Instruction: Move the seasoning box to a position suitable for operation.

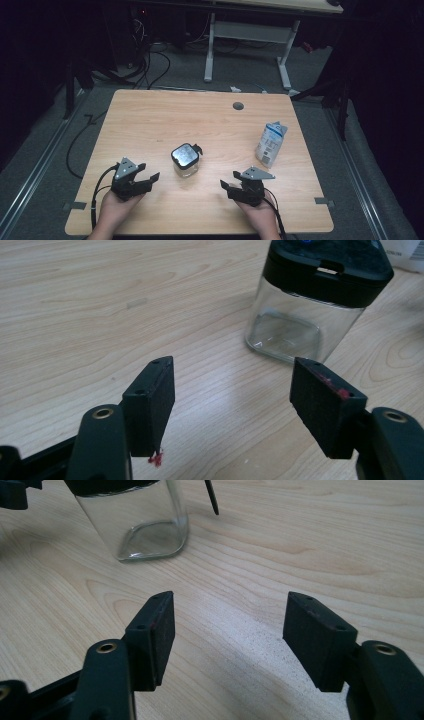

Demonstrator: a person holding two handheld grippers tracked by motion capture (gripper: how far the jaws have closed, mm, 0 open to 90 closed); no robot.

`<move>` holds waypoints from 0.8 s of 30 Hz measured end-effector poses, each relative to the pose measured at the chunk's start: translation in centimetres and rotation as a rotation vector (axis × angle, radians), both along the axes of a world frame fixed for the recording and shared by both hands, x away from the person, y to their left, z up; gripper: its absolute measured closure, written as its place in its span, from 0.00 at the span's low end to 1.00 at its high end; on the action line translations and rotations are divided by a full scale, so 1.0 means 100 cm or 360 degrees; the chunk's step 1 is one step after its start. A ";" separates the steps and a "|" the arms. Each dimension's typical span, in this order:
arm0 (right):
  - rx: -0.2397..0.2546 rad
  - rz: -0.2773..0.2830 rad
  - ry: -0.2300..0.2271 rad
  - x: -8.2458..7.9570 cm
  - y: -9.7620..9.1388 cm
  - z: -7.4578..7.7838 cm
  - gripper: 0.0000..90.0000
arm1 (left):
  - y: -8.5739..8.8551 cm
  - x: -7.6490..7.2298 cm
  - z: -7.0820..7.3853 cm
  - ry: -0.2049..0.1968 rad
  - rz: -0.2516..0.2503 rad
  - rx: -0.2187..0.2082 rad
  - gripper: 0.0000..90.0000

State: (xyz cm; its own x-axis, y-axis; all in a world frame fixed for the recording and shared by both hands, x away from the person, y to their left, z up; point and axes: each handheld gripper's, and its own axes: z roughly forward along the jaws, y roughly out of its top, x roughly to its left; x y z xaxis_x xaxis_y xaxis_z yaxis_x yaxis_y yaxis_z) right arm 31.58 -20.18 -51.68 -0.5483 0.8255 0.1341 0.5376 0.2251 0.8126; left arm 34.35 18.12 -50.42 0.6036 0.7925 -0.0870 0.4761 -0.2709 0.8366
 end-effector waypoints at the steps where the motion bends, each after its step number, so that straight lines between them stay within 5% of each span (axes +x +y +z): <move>1: -0.0008 0.0004 -0.0013 0.000 0.000 0.000 0.42 | -0.002 0.000 0.000 -0.0003 -0.0008 0.0008 0.39; 18: 0.0000 0.0009 -0.0022 0.001 0.002 0.001 0.34 | -0.014 0.027 0.001 -0.0011 -0.0003 0.0081 0.56; 24: -0.0006 0.0008 -0.0027 0.001 0.001 0.001 0.34 | -0.021 0.042 0.004 0.0010 -0.0007 0.0033 0.67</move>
State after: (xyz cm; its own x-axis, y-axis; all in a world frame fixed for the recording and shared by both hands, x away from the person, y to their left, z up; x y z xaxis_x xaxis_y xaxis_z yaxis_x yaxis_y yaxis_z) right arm 31.64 -20.09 -51.56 -0.5544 0.8233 0.1219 0.5229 0.2306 0.8206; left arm 38.55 16.05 -50.00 0.6064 0.7917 -0.0745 0.4802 -0.2900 0.8278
